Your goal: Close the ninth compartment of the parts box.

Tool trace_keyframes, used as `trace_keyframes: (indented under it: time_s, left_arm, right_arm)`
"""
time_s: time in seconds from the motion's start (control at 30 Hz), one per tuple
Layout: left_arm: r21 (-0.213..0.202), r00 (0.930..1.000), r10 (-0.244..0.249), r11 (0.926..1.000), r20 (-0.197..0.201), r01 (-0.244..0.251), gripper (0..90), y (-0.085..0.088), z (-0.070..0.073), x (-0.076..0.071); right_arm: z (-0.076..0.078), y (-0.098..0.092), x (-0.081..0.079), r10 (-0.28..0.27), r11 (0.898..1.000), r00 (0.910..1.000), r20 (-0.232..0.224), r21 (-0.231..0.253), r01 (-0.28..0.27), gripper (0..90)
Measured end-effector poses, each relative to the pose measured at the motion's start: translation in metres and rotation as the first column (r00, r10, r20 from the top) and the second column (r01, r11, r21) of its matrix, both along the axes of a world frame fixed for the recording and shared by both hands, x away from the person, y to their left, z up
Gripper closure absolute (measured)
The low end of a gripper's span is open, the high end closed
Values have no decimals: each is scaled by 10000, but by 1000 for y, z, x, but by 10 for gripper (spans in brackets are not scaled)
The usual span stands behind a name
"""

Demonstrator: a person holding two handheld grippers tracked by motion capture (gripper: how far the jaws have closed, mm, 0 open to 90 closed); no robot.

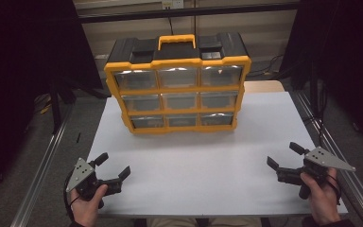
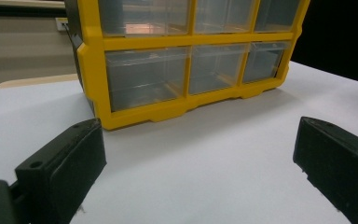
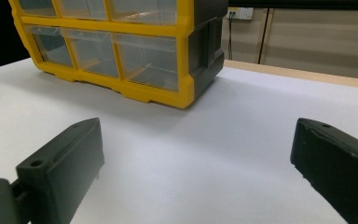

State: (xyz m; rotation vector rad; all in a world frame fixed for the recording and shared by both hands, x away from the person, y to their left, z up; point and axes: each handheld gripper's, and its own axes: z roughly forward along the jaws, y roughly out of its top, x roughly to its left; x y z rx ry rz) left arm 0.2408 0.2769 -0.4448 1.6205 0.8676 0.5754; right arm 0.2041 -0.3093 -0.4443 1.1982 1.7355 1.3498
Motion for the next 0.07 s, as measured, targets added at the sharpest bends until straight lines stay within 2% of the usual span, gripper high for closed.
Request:
trace_keyframes:
  time_s: [0.07]
  left_arm:
    - [66, 10000, 27, 10000, 16, -27, 23, 0, 0, 0]
  right_arm:
    - [0, 0, 1, 30, 10000, 10000, -9, 34, -30, 22]
